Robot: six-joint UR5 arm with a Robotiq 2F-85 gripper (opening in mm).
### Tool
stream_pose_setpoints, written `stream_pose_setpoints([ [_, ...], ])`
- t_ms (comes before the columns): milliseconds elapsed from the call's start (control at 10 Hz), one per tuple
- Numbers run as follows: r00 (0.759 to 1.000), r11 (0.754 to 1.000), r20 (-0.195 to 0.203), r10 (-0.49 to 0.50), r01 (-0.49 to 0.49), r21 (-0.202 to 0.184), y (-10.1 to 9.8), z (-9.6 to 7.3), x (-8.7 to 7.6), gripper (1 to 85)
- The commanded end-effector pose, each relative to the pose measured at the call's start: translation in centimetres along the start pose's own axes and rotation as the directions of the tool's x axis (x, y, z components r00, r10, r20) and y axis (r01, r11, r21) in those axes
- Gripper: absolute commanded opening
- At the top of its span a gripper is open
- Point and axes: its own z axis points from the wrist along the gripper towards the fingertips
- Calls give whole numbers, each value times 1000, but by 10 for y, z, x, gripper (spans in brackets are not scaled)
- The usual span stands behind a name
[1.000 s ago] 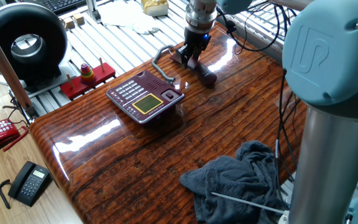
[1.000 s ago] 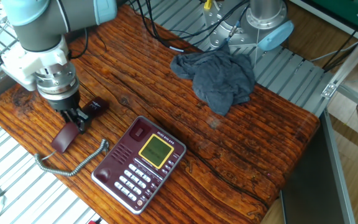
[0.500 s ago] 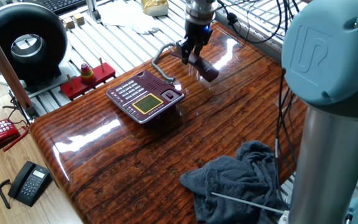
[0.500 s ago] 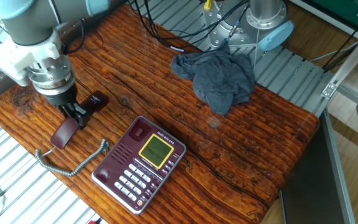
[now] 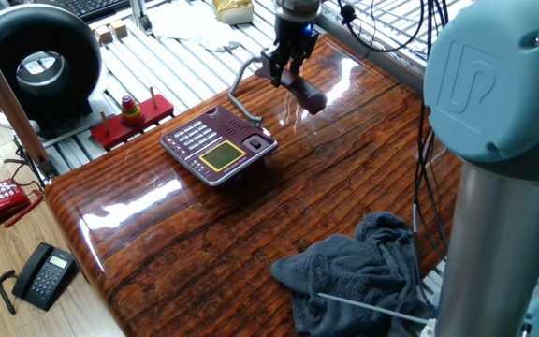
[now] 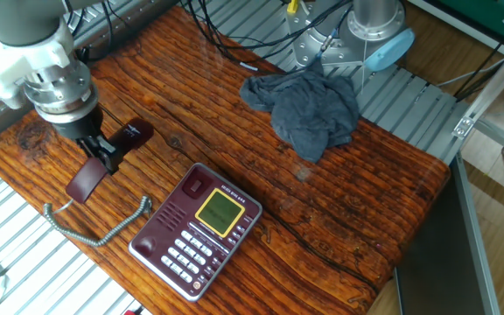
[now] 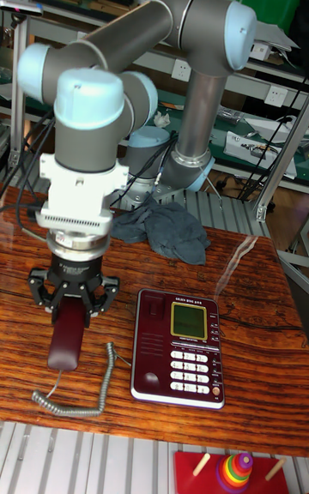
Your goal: Place the handset of the telephone on the corresponding phone cradle
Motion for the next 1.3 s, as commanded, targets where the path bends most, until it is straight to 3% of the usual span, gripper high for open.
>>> stream_pose_setpoints([
  [0,1000,1000,2,21,-21,6,1,-15,-1,277],
  [400,1000,1000,14,24,-24,-9,7,-29,0,277],
  [600,999,999,19,47,-47,-26,23,-29,1,277],
  [1200,997,997,12,78,-78,-9,53,-31,4,273],
])
